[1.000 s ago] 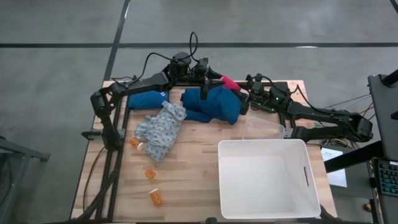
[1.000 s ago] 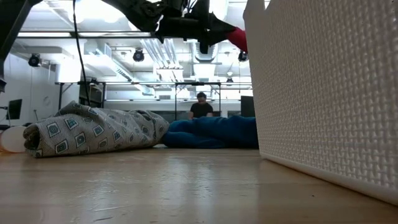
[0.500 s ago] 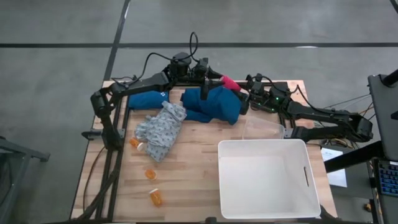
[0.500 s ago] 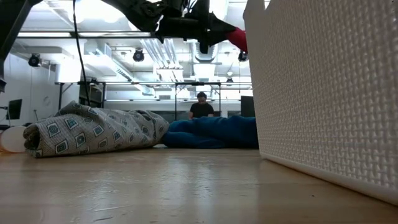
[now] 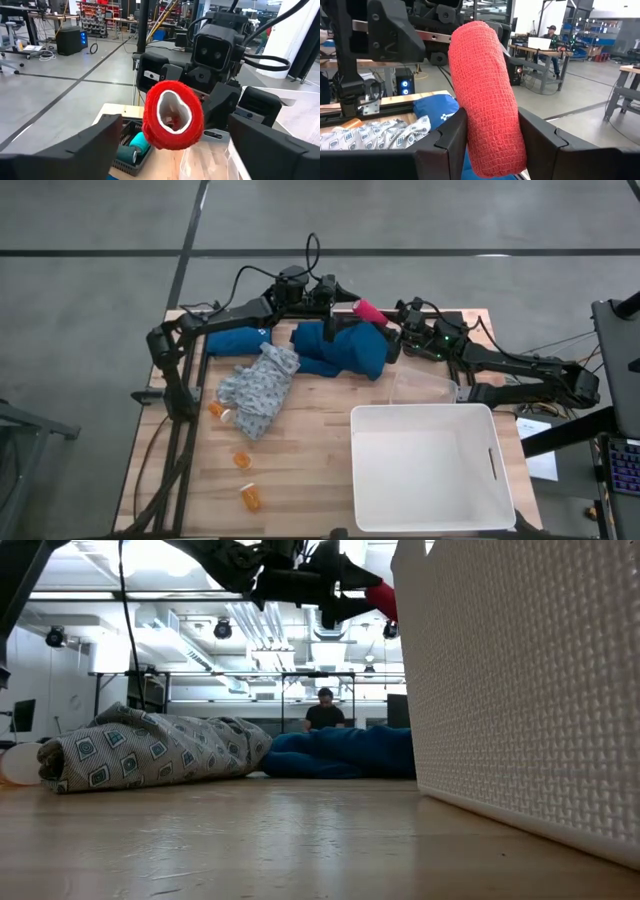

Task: Pick & place medical supplies in basket/bin
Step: Put the pink bandage into the black bin

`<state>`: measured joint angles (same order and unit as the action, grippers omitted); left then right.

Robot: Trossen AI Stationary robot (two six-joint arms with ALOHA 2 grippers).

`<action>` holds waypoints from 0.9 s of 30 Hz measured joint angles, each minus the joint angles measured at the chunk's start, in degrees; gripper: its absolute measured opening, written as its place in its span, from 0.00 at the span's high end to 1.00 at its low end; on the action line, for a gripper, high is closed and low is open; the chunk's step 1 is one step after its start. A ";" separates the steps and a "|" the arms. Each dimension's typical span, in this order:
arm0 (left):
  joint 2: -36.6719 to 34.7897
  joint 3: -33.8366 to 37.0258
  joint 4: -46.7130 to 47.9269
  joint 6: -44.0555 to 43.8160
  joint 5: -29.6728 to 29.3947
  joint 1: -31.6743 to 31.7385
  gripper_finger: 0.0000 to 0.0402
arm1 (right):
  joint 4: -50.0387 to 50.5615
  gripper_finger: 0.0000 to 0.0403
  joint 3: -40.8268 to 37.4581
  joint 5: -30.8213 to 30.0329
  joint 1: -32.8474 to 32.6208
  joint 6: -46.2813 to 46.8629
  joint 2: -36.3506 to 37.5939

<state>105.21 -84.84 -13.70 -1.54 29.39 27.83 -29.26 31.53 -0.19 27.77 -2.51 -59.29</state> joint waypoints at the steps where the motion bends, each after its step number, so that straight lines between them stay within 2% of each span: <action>1: 0.00 0.00 -0.02 0.00 0.00 0.00 0.04 | 0.00 0.63 0.00 0.00 0.00 -0.04 0.00; 3: 0.00 0.00 0.00 0.00 -0.02 0.00 0.01 | 0.10 0.63 0.00 0.00 0.00 -0.04 0.00; 11: -0.02 -0.02 -0.04 -0.44 0.00 0.00 0.04 | 0.15 0.63 0.00 0.02 0.00 -0.03 -0.02; 17: -0.04 -0.09 1.03 -0.41 0.00 0.00 0.03 | 0.31 0.63 -0.04 0.06 0.35 7.48 1.16; 21: -0.04 -0.09 2.29 -0.37 -0.02 0.02 0.04 | 0.41 0.63 -0.04 -0.14 0.46 8.12 3.08; 27: -0.07 -0.11 3.66 -0.35 -0.02 0.02 0.03 | 3.52 0.65 0.04 -5.13 0.91 12.26 7.52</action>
<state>105.14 -84.95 -10.03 -1.89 29.36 27.86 -25.74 31.57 -5.31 28.68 9.75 -51.76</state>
